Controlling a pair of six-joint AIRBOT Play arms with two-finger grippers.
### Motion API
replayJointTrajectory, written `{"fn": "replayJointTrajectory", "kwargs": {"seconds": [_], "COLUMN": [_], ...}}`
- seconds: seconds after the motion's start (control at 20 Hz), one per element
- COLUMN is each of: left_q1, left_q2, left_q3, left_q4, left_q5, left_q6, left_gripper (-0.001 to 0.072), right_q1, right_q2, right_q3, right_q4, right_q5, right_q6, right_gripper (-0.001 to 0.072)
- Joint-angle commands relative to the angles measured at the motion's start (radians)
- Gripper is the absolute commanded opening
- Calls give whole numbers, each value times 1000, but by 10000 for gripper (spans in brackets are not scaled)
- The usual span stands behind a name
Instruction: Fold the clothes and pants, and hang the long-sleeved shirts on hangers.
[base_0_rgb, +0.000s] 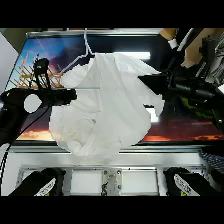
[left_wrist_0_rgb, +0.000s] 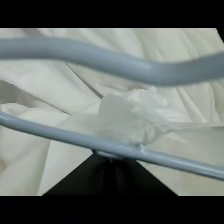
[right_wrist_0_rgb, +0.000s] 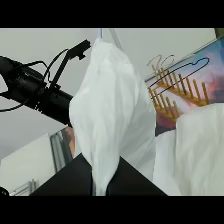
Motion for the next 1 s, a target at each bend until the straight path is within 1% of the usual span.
{"fn": "replayJointTrajectory", "kwargs": {"seconds": [0.0,0.2,0.3,0.55,0.75,0.95], "left_q1": [26,74,74,104,159,166], "left_q2": [-2,-2,-2,-2,-2,-2], "left_q3": [1,1,1,1,1,1], "left_q4": [-4,-10,-9,-9,-11,-11], "left_q5": [9,11,18,46,43,41], "left_q6": [13,14,29,30,34,59], "left_gripper": [14,14,14,14,14,14], "right_q1": [-1,0,0,1,1,0], "right_q2": [1,5,5,5,6,6], "right_q3": [0,0,0,0,0,0], "right_q4": [63,94,124,120,74,-5], "right_q5": [-32,-96,-88,-33,-34,-35], "right_q6": [-1,-8,-8,-8,-7,-7], "right_gripper": [7,7,7,7,7,7]}}
